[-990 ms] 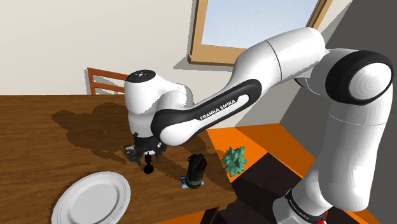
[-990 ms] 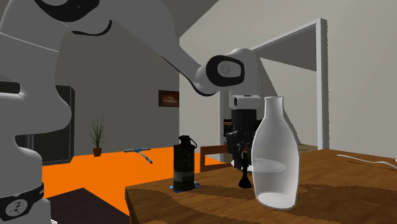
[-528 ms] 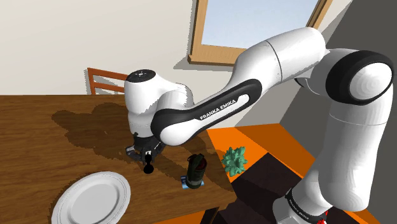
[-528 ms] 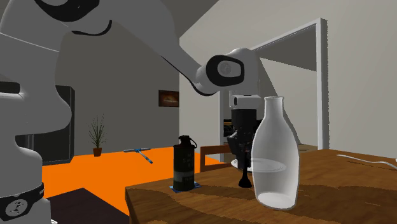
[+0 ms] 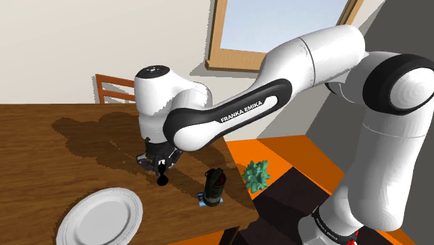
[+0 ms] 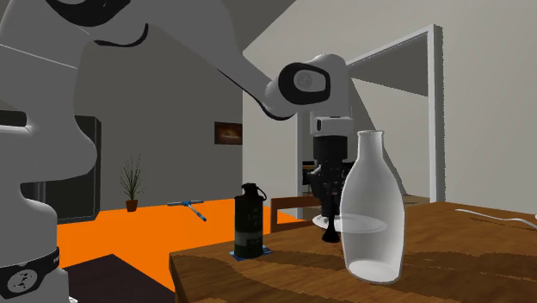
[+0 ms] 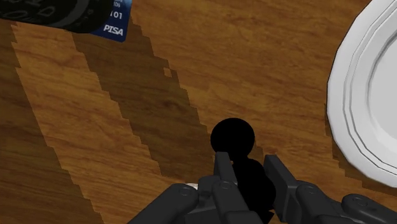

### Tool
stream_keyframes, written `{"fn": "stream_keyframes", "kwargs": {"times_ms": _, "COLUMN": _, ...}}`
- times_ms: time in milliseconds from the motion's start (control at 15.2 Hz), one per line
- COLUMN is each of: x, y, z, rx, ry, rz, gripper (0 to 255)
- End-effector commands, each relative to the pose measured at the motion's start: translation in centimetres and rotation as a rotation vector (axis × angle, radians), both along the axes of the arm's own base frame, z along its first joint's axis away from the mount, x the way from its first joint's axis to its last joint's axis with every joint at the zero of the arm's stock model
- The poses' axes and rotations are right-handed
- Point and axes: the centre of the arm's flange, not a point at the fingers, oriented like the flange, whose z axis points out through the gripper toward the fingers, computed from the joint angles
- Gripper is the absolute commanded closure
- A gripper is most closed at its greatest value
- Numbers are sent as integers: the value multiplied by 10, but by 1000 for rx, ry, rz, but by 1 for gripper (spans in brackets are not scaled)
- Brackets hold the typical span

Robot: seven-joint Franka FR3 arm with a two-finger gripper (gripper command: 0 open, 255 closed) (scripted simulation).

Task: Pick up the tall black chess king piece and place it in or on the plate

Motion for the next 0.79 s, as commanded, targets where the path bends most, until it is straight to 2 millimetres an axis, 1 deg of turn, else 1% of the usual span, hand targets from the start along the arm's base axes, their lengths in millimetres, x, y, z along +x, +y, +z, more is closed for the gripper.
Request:
{"fn": "stream_keyframes", "kwargs": {"times_ms": 0, "x": 0, "y": -1, "z": 11, "rx": 0, "ry": 0, "rz": 0, "gripper": 255}}
{"fn": "stream_keyframes", "kwargs": {"times_ms": 660, "x": 0, "y": -1, "z": 63, "rx": 0, "ry": 0, "rz": 0, "gripper": 255}}
{"fn": "stream_keyframes", "kwargs": {"times_ms": 726, "x": -2, "y": 12, "z": 64, "rx": 0, "ry": 0, "rz": 0, "gripper": 255}}
